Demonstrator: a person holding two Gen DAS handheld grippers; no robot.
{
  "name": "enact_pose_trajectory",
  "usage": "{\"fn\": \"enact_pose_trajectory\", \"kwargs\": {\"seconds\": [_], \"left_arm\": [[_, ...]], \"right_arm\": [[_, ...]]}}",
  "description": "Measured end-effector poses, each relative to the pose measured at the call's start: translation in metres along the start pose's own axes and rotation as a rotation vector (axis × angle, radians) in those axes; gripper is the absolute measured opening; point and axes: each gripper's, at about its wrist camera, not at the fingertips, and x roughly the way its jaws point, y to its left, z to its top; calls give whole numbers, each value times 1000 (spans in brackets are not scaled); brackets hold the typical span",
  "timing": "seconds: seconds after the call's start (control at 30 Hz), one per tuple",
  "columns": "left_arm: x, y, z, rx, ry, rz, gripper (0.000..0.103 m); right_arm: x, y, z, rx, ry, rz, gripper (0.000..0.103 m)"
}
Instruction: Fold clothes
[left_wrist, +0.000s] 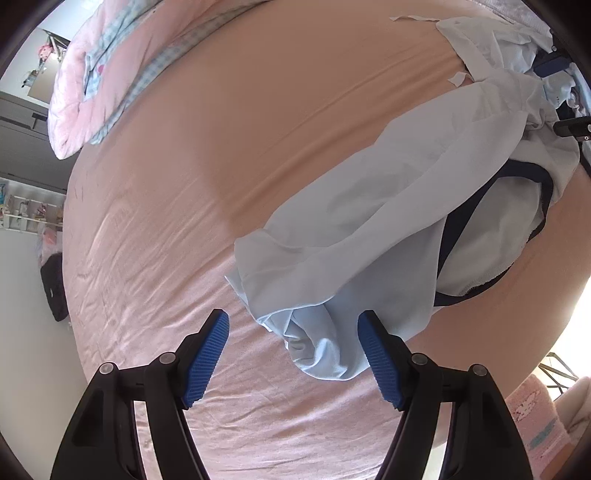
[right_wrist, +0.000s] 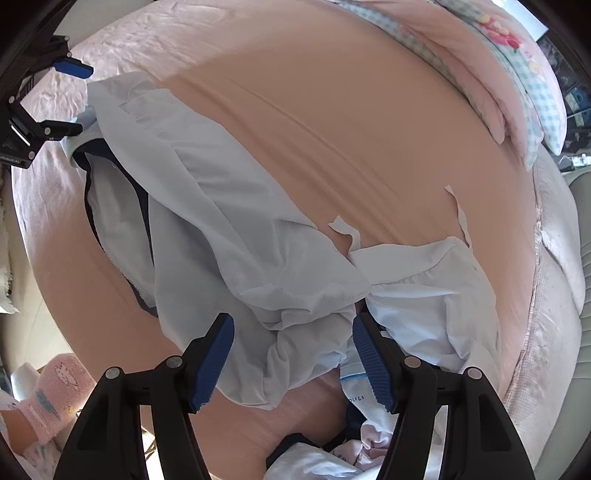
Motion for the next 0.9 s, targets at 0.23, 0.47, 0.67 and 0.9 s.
{"fn": "enact_pose_trajectory", "kwargs": {"seconds": [0.23, 0.47, 0.67, 0.9], "left_arm": [[-21, 12, -9, -111, -59, -66, 71], [-20, 5, -5, -122, -82, -53, 71], [-16, 24, -26, -245, -144, -111, 71], [-16, 57, -68, -691, -309, -372, 71]], "right_arm": [[-17, -5, -9, 37, -38, -32, 66], [-28, -1, -17, 52, -34, -66, 66], [-39, -3, -29, 168, -52, -55, 66], [-37, -17, -48, 401, -145, 2, 67]]}}
